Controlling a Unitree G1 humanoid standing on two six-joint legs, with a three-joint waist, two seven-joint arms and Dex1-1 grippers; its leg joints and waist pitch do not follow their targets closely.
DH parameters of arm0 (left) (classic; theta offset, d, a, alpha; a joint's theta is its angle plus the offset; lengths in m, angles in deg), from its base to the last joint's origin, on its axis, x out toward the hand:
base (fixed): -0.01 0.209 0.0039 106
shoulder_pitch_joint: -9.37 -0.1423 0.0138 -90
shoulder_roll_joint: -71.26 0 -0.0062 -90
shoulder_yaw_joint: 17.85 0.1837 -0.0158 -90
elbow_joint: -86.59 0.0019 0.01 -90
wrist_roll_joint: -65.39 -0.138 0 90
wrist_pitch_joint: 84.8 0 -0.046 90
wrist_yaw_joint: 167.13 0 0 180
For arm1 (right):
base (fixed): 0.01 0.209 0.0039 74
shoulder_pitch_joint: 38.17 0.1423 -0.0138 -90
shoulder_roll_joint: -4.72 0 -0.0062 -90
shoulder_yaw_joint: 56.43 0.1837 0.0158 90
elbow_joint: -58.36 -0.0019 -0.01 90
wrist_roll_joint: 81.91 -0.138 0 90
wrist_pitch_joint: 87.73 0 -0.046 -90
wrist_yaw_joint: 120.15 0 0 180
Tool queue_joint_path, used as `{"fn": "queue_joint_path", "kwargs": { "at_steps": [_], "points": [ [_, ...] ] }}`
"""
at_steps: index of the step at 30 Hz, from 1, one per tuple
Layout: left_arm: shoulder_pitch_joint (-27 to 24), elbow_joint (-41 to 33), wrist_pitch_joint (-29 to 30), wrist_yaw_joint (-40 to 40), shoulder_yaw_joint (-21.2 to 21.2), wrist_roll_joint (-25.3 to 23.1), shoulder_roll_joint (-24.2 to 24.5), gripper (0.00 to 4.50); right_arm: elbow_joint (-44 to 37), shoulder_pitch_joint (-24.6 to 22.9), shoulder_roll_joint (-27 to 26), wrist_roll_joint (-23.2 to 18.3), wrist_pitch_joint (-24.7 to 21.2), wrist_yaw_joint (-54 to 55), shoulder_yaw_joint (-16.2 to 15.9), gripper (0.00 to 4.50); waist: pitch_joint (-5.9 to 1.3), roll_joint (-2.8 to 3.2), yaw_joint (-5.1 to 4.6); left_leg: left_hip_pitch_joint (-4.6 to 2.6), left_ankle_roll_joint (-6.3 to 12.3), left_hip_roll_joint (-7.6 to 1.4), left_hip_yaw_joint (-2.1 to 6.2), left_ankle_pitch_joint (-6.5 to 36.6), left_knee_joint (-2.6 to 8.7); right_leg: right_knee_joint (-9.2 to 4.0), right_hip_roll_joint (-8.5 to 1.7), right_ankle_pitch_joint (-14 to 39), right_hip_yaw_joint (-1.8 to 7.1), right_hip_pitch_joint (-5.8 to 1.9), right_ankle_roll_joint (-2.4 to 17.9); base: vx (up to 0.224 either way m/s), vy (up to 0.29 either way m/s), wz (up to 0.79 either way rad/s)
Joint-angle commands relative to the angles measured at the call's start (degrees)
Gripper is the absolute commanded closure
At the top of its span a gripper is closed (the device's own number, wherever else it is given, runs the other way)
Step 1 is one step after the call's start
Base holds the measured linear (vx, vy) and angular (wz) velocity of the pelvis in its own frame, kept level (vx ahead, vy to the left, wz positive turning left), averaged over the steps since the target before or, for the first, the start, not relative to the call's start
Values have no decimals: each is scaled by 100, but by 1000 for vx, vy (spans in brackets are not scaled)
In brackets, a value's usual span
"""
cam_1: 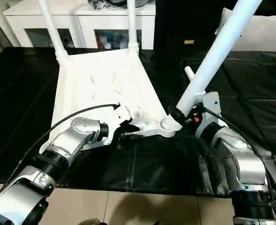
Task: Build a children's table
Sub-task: Insert table leg to table base
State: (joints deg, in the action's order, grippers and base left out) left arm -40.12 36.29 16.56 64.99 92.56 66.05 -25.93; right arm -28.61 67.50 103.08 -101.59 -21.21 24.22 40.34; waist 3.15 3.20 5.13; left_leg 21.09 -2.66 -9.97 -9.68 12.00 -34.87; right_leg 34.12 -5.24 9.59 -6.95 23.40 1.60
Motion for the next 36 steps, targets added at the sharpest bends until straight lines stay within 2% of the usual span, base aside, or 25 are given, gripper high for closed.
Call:
{"fn": "queue_joint_path", "kwargs": {
  "at_steps": [1,2,5,10,14,15,16,17,19,21,23,26,29,30,31,33,34,36],
  "points": [
    [89,161,-110,-42,83,-170,22,318,-74,36,58,-15,51,-70,-8,263,-457,-170,12,17,701,-242,72,156,323,-441,-380,1384,313,-410,771,0,0,0],
    [122,223,-140,-56,82,-191,5,336,-56,47,61,-10,52,-78,-15,263,-462,-165,13,20,706,-248,76,127,321,-427,-388,1345,315,-415,779,0,0,0],
    [200,373,-205,-65,94,-247,-14,344,-51,62,58,-1,41,-87,-43,263,-466,-160,16,22,734,-245,72,89,312,-419,-388,1258,317,-412,820,0,0,0],
    [279,557,-275,27,57,-278,14,388,-125,62,64,-29,-10,-115,-61,263,-460,-159,14,17,717,-246,75,157,320,-440,-387,1382,310,-414,800,0,0,0],
    [229,525,-189,160,-83,-173,125,434,-155,83,64,-57,-39,-127,-48,263,-460,-160,10,20,697,-248,76,181,322,-434,-394,1409,310,-418,816,0,0,0],
    [203,501,-170,170,-113,-150,157,434,-158,84,62,-62,-39,-134,-48,263,-461,-159,6,19,697,-247,75,183,322,-434,-393,1406,310,-417,819,0,0,0],
    [153,459,-160,196,-147,-137,221,434,-160,84,62,-64,-39,-138,-54,263,-460,-188,0,24,700,-247,73,186,324,-436,-393,1407,312,-420,814,0,0,0],
    [88,399,-157,223,-167,-139,304,447,-165,80,60,-67,-41,-143,-61,263,-462,-170,-2,28,696,-252,82,159,327,-420,-401,1387,311,-427,825,0,0,0],
    [-98,152,-115,269,-198,-150,511,450,-178,72,53,-76,-48,-170,-86,263,-470,-190,-23,41,711,-267,93,106,327,-388,-409,1266,313,-435,862,0,0,0],
    [-264,-117,-79,367,-203,-143,655,450,-193,68,46,-83,-60,-193,-104,263,-461,-174,-87,36,739,-260,83,123,324,-392,-402,1248,312,-420,907,0,0,0],
    [-590,-718,55,589,-135,-131,909,450,-205,66,44,-98,-73,-247,-136,263,-462,-163,-141,46,714,-289,98,147,335,-363,-419,1230,318,-434,944,0,0,0],
    [-938,-1418,335,739,-99,-98,1182,450,-210,68,45,-114,-83,-310,-177,263,-429,-137,-212,6,670,-289,75,327,344,-408,-390,1452,322,-386,971,0,0,0],
    [-1094,-1803,494,715,-106,-96,1328,450,-241,71,43,-135,-105,-358,-228,263,-419,-128,-218,4,578,-290,78,431,357,-424,-387,1629,330,-389,920,0,0,0],
    [-1128,-1906,540,712,-111,-84,1359,450,-260,73,39,-141,-116,-364,-242,263,-414,-193,-213,17,573,-291,81,420,362,-401,-395,1626,334,-399,916,0,0,0],
    [-1134,-1927,536,713,-112,-81,1362,450,-262,74,38,-143,-118,-367,-247,263,-412,-170,-210,14,571,-287,81,421,363,-411,-394,1665,334,-392,898,0,0,0],
    [-1231,-2218,491,742,-109,-22,1389,450,-272,93,24,-144,-128,-404,-284,263,-417,-167,-214,5,549,-295,80,414,362,-411,-395,1647,340,-385,887,0,0,0],
    [-1259,-2296,464,755,-108,1,1379,450,-259,105,15,-138,-124,-407,-290,263,-419,-200,-216,8,552,-295,79,381,362,-399,-391,1568,345,-383,897,0,0,0],
    [-1259,-2286,236,733,-67,-13,1274,450,-226,143,-7,-124,-114,-402,-307,263,-426,-182,-213,1,586,-287,73,322,354,-392,-380,1409,347,-373,935,0,0,0]
  ]
}}
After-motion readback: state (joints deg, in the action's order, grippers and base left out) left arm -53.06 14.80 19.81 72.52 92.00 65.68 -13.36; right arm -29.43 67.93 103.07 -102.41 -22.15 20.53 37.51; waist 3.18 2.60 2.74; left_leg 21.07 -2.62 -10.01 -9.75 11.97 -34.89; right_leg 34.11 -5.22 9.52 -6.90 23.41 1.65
